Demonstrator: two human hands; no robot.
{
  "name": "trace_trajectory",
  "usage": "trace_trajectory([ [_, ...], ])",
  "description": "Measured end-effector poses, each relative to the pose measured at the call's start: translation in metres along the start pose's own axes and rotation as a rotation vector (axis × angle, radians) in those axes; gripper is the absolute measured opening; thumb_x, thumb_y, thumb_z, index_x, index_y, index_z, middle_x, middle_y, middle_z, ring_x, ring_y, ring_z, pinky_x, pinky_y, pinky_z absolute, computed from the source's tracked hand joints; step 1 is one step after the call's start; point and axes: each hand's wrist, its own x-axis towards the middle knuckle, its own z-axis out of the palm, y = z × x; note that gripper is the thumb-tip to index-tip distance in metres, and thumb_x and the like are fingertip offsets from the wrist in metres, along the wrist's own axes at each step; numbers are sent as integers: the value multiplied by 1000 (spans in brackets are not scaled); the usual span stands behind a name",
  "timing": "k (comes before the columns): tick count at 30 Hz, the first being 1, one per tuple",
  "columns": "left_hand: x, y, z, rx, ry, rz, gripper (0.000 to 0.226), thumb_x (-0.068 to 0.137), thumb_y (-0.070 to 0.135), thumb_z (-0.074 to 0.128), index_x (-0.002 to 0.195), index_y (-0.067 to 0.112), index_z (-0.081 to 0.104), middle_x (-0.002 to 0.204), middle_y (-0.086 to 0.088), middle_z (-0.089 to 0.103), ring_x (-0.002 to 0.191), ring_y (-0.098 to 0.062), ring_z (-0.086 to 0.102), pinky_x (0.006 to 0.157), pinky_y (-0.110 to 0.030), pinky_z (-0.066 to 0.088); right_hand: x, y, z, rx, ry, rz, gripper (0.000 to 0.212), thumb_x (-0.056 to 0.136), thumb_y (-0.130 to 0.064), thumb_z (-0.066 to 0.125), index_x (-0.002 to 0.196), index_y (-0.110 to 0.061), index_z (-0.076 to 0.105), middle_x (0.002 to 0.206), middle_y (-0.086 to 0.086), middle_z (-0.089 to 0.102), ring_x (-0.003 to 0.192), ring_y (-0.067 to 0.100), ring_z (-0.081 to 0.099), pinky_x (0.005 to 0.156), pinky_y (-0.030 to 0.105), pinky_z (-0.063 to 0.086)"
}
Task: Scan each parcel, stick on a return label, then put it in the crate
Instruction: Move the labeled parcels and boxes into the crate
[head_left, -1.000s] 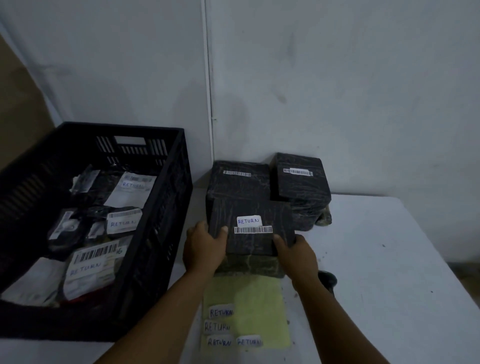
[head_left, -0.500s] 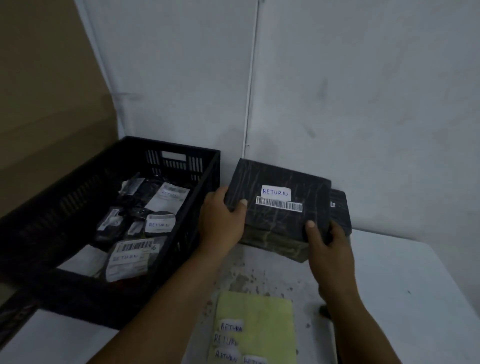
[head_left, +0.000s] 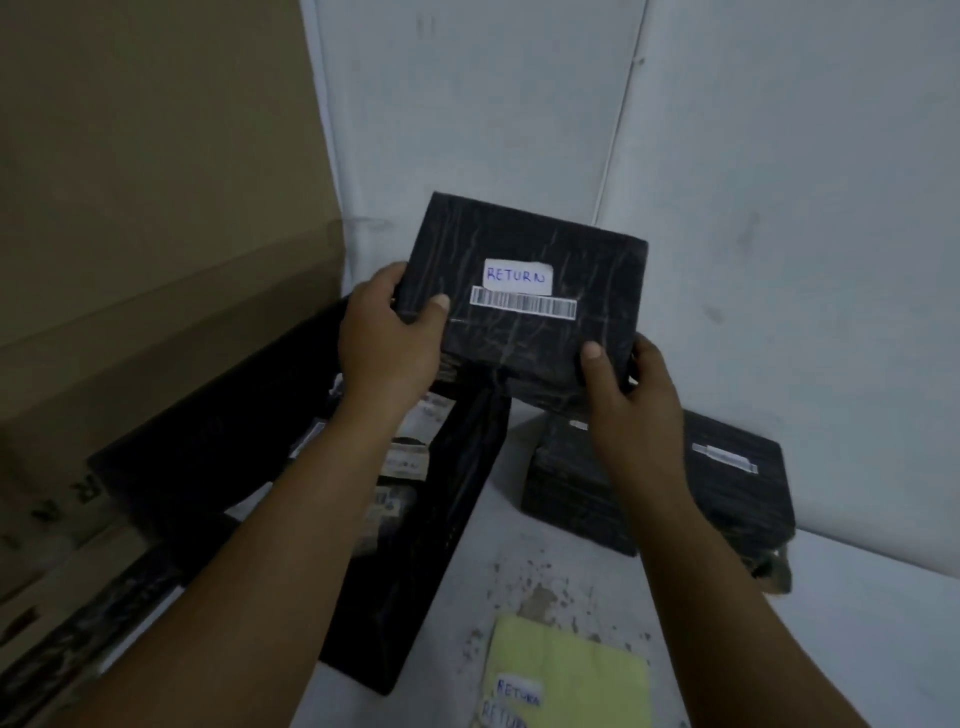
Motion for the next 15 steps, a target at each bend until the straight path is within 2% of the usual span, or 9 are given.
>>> trace_trajectory([
  [3,22,-19,-27,0,47,-24,23,87,35,67,97,53,57,96,25,65,86,9,63,74,-22,51,17,-5,41,0,-51,-16,41,97,-49,56,134,-30,53,122,-7,64,108,8,62,94,35,55],
  [5,36,-40,-42,16,69,-54,23,87,36,68,106,45,61,102,21,66,92,3,64,79,-26,52,31,-4,70,-13,-89,-10,45,97,-49,57,136,-26,53,122,-8,65,106,8,63,92,33,57],
  [8,56,-77,-59,73,113,-103,31,84,37,69,114,33,65,109,10,68,96,-8,66,84,-30,54,48,6,111,-67,-144,-4,49,96,-52,56,137,-25,52,121,-6,66,99,6,63,82,19,52],
  [11,70,-113,-68,116,104,-169,33,82,39,70,113,30,65,107,9,67,96,-13,67,86,-33,55,58,25,146,-132,-205,26,52,96,-54,55,137,-23,51,125,-2,66,100,9,61,80,19,48],
  [13,78,-135,-71,128,60,-226,29,83,38,70,111,31,65,103,11,67,94,-14,67,89,-38,56,62,37,163,-180,-243,41,50,96,-52,55,136,-21,53,125,-1,66,98,8,58,75,14,44],
  [15,84,-154,-72,156,11,-277,27,84,37,71,110,28,66,105,7,69,94,-17,68,89,-42,57,66,49,177,-231,-278,54,48,97,-49,55,134,-19,55,124,1,66,98,9,58,78,19,44],
])
